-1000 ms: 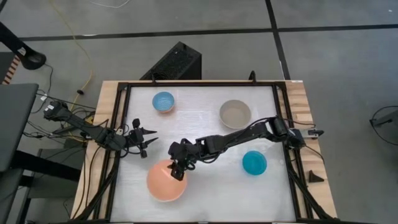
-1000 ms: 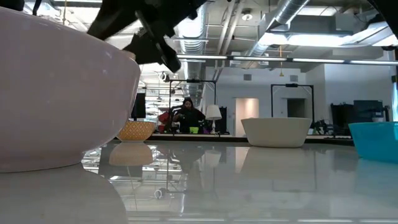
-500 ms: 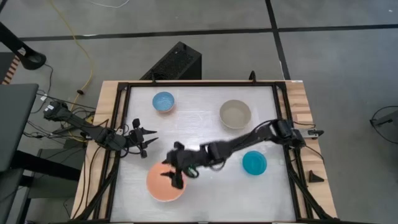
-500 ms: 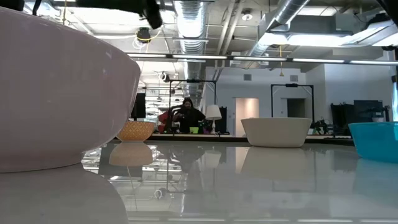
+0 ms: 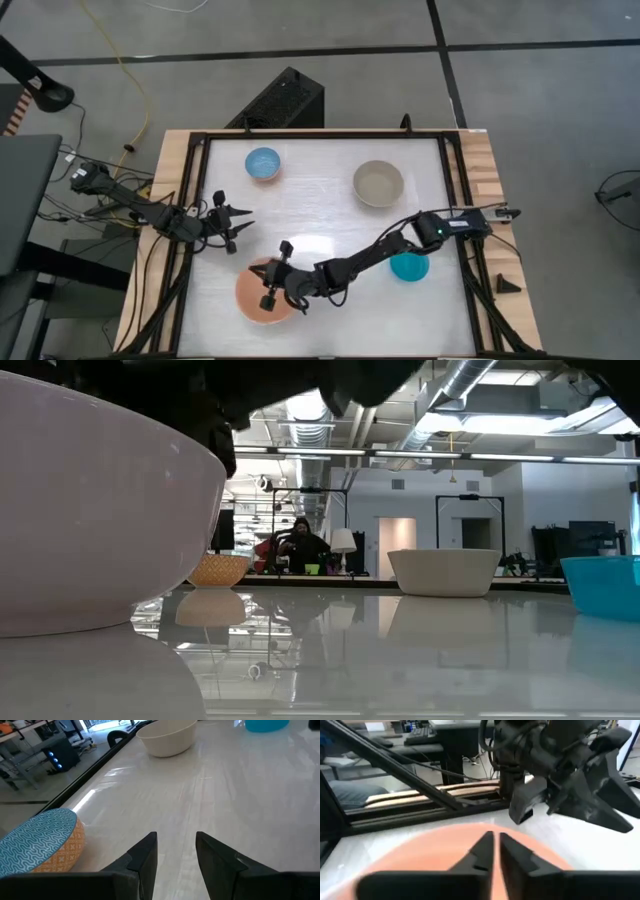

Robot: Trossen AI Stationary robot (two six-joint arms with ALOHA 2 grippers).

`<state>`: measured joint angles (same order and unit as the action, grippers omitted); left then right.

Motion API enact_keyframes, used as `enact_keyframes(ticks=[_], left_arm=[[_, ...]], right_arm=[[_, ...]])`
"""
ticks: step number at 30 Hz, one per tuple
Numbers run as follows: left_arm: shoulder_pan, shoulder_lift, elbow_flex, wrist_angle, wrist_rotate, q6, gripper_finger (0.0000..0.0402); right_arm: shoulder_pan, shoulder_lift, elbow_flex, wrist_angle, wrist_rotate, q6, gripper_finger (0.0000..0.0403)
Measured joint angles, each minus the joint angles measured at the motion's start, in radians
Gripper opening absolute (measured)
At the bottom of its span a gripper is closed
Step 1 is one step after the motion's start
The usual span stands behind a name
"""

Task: Nest bowls inside each other
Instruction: Stack the orange bowl on top of the white bowl

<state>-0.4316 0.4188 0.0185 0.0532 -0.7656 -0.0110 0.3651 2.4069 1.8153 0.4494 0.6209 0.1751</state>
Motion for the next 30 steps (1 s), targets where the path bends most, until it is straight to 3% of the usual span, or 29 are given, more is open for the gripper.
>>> enact_keyframes(ticks=[3,9,14,18,30], left_arm=[[0.000,0.000,0.000,0.000,0.000,0.000,0.0125],[0.000,0.000,0.000,-0.001,-0.001,0.000,0.0125],[0.000,0.000,0.000,-0.001,-0.001,0.000,0.0125],[0.000,0.000,0.000,0.000,0.000,0.000,0.0125],[0.000,0.000,0.000,-0.002,-0.001,0.000,0.0126]], right_arm=[[0.000,0.015,0.003,0.031,0.007,-0.008,0.0018],[0.004,0.010,0.002,-0.003,0.008,0.015,0.0049],[0.007,0.000,0.047,-0.004,0.010,-0.013,0.0036],[-0.001,0.000,0.095,-0.070,0.009,-0.020,0.0018],[-0.068,0.003,0.115,-0.302,-0.022,0.060,0.0031]])
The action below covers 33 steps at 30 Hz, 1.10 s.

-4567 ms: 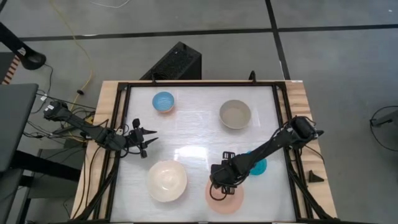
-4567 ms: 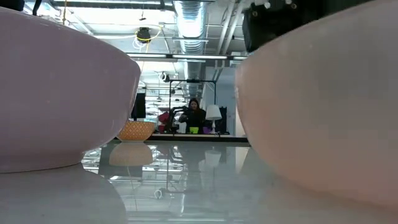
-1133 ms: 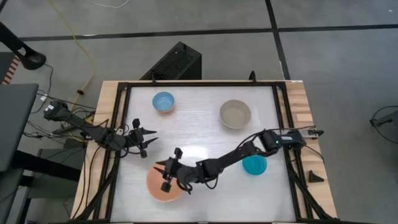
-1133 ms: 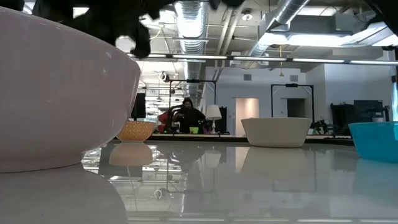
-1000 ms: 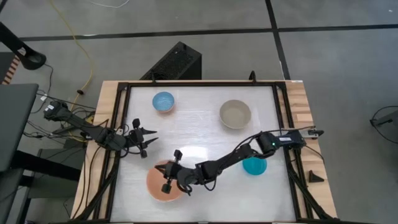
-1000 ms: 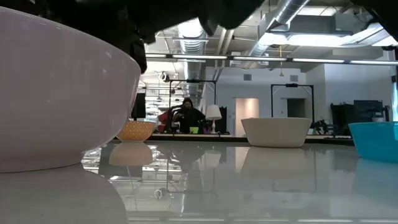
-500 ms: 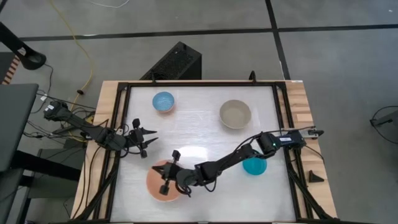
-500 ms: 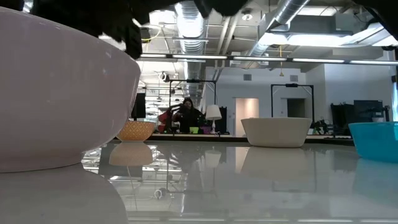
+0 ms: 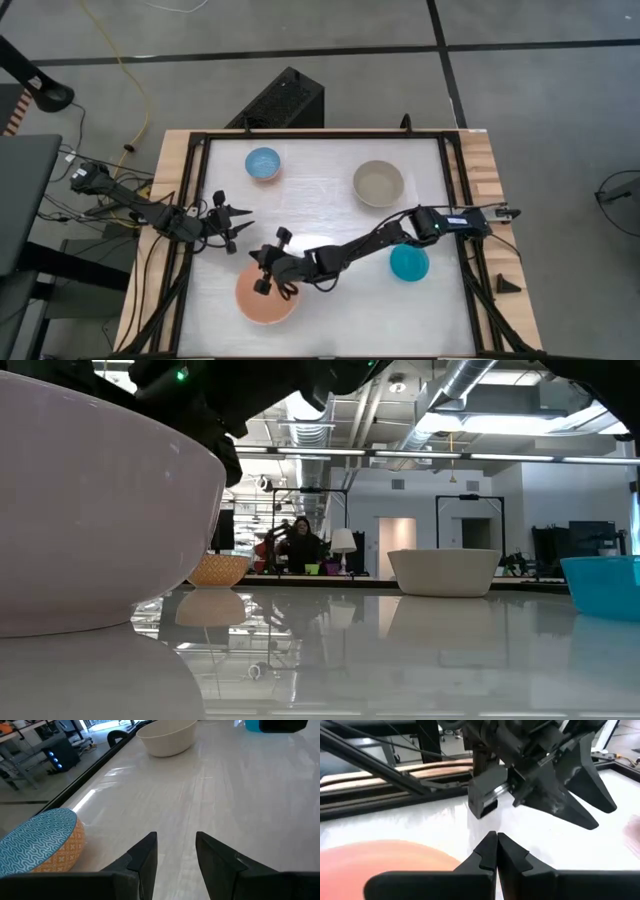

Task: Nest bowls inside each other
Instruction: Stack the orange bowl on top of the white bowl, then stack the gray bowl on top of the orange bowl

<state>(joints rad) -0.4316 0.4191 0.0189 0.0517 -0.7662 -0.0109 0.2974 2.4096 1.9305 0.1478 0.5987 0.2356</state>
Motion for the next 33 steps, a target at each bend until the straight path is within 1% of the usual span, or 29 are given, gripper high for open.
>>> enact_keyframes(ticks=[4,7,10,14,17,18,20,22,25,27,31,33], left_arm=[[0.000,0.000,0.000,0.000,0.000,0.000,0.0125],[0.000,0.000,0.000,0.000,0.000,0.000,0.0125],[0.000,0.000,0.000,0.000,0.000,0.000,0.0125],[0.000,0.000,0.000,0.000,0.000,0.000,0.0125],[0.000,0.000,0.000,0.000,0.000,0.000,0.0125],[0.000,0.000,0.000,0.000,0.000,0.000,0.0125],[0.000,0.000,0.000,0.000,0.000,0.000,0.0125],[0.000,0.000,0.000,0.000,0.000,0.000,0.0125],[0.000,0.000,0.000,-0.001,0.000,0.000,0.0125],[0.000,0.000,0.000,-0.001,0.000,0.000,0.0125],[0.000,0.000,0.000,-0.001,0.000,0.000,0.0125],[0.000,0.000,0.000,-0.001,0.000,0.000,0.0125]], right_arm=[[0.007,-0.009,0.000,-0.004,0.000,-0.047,0.0025],[0.015,-0.054,0.000,-0.077,-0.009,-0.077,0.0030],[0.016,-0.150,0.000,-0.293,-0.088,-0.084,0.0041],[-0.009,-0.305,0.001,-0.677,-0.257,-0.081,0.0045],[-0.041,-0.419,0.001,-0.951,-0.359,-0.059,0.0046],[-0.051,-0.454,0.000,-1.041,-0.383,-0.050,0.0046],[-0.071,-0.520,-0.020,-1.184,-0.387,-0.010,0.0047],[-0.100,-0.581,-0.066,-1.285,-0.384,0.042,0.0048],[-0.150,-0.664,-0.172,-1.358,-0.388,0.070,0.0055],[-0.182,-0.723,-0.261,-1.365,-0.388,0.072,0.0064],[-0.255,-0.855,-0.474,-1.296,-0.391,0.083,0.0090],[-0.300,-0.912,-0.581,-1.244,-0.428,0.108,0.0109]])
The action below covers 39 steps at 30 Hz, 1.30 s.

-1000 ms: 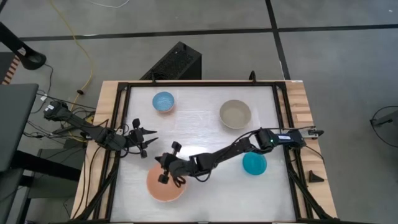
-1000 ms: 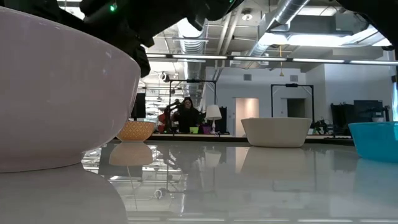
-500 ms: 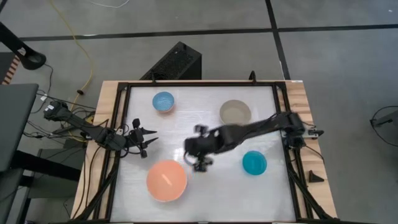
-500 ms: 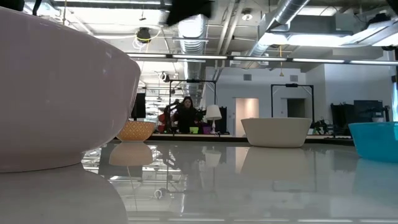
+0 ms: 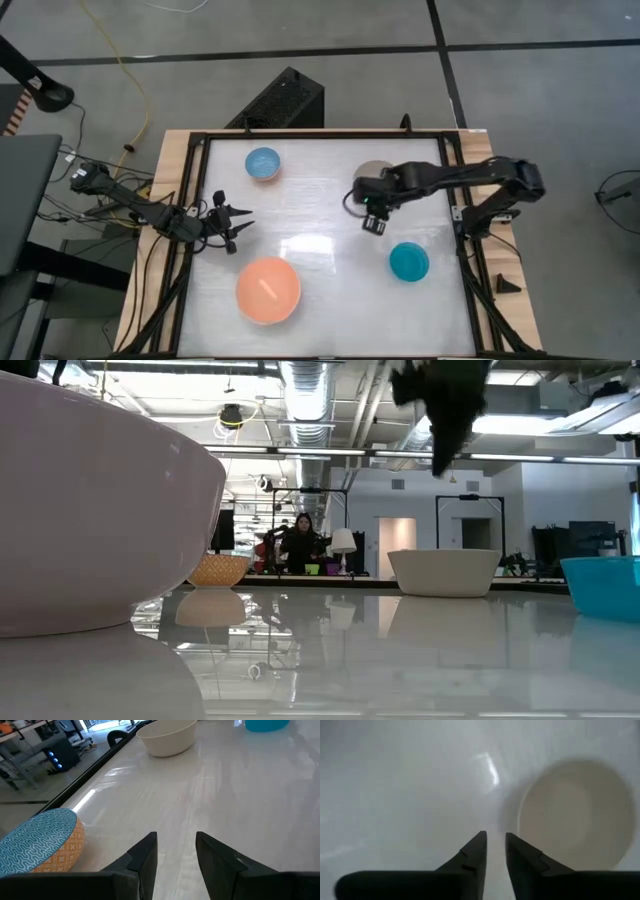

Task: Nest bowls inside each other
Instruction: Stack the gray bowl on top of the orange bowl

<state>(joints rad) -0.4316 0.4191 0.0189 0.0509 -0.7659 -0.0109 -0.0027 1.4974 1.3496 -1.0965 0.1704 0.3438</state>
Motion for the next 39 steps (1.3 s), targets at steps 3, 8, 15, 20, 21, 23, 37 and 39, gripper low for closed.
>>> enact_keyframes(ticks=[3,8,15,20,21,23,37,39], left_arm=[[0.000,0.000,0.000,0.000,0.000,0.000,0.0125],[0.000,0.000,0.000,0.000,0.000,0.000,0.0125],[0.000,0.000,0.000,0.000,0.000,0.000,0.0125],[0.000,0.000,0.000,0.000,0.000,0.000,0.0125],[0.000,0.000,0.000,0.000,0.000,0.000,0.0126],[0.000,0.000,0.000,0.000,0.000,0.000,0.0125],[0.000,0.000,0.000,0.004,0.002,0.000,0.0126],[0.000,0.000,0.000,0.003,0.001,0.000,0.0125]], right_arm=[[-0.066,-0.075,-0.141,0.106,-0.102,0.023,0.0142],[-0.119,-0.132,-0.254,0.190,-0.146,0.041,0.0201],[-0.157,-0.135,-0.259,0.257,-0.145,0.076,0.0247],[-0.157,-0.135,-0.259,0.337,-0.112,0.123,0.0249],[-0.157,-0.135,-0.259,0.352,-0.098,0.142,0.0249],[-0.157,-0.135,-0.259,0.377,-0.073,0.179,0.0249],[-0.205,0.079,-0.259,0.474,0.016,0.257,0.0249],[-0.211,0.117,-0.259,0.510,0.013,0.234,0.0249]])
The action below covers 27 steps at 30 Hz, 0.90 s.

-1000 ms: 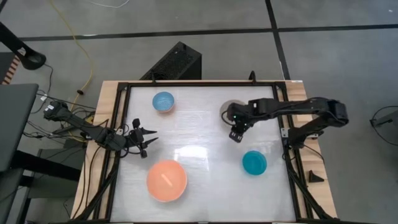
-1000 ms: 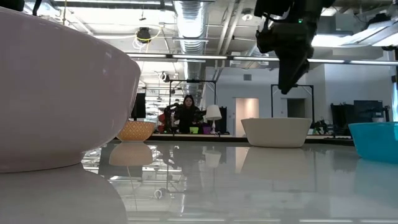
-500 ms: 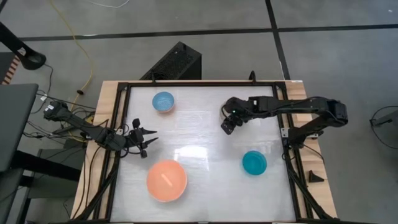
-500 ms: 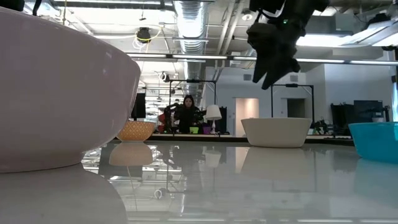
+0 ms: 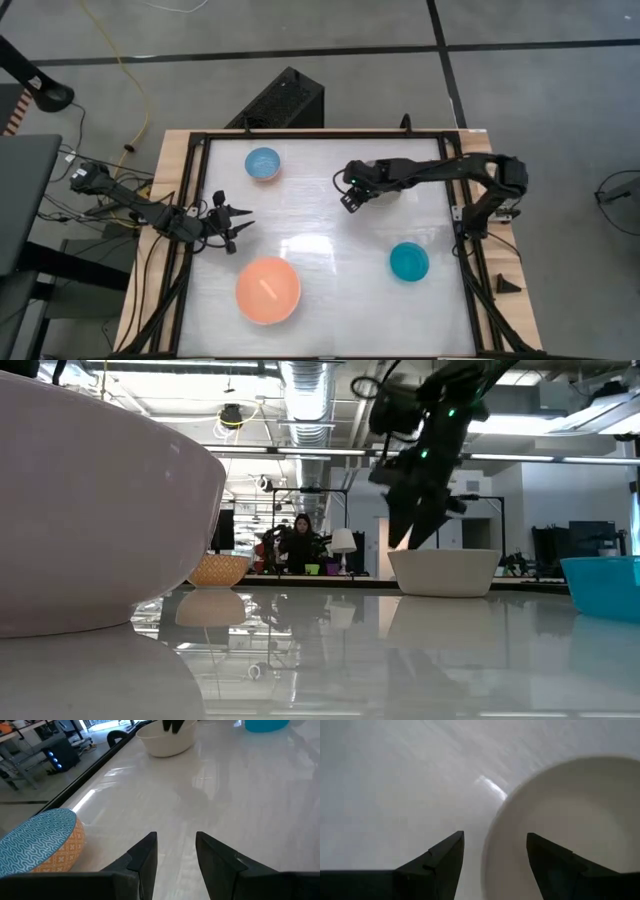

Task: Nest bowls inside each other
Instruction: Stack the gray bowl on top of the orange bowl

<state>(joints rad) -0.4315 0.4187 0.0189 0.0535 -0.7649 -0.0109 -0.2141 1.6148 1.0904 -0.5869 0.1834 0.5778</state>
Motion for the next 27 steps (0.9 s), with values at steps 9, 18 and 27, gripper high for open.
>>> enact_keyframes(ticks=[9,18,27], left_arm=[[0.000,0.000,0.000,-0.001,0.000,0.000,0.0125],[0.000,0.000,0.000,-0.002,-0.001,0.000,0.0125],[0.000,0.000,0.000,-0.002,-0.001,0.000,0.0125]], right_arm=[[-0.020,0.104,0.001,0.035,-0.004,-0.004,0.0244],[-0.009,0.123,0.019,-0.011,0.001,0.021,0.0091],[0.093,0.102,0.179,-0.264,0.032,0.102,0.0032]])
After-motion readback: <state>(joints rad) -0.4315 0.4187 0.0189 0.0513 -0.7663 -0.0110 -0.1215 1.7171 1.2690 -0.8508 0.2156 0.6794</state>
